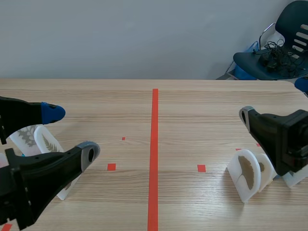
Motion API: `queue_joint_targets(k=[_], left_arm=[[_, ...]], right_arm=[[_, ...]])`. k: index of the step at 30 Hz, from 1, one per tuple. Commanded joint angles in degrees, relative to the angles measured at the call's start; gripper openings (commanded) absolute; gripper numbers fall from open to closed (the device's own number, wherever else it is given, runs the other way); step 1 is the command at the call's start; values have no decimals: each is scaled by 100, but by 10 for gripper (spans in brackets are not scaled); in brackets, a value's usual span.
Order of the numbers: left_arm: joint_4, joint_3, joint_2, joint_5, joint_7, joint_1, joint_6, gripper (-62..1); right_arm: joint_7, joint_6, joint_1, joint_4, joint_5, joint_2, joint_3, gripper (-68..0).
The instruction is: Do the leaf sorting experiment
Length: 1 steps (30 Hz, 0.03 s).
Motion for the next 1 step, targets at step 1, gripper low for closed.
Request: queue_joint_targets(k=[1], left_arm=[[9, -20, 28, -81, -85, -17, -11, 14]], right_arm=[[63, -2, 66, 17, 63, -13, 0, 4]])
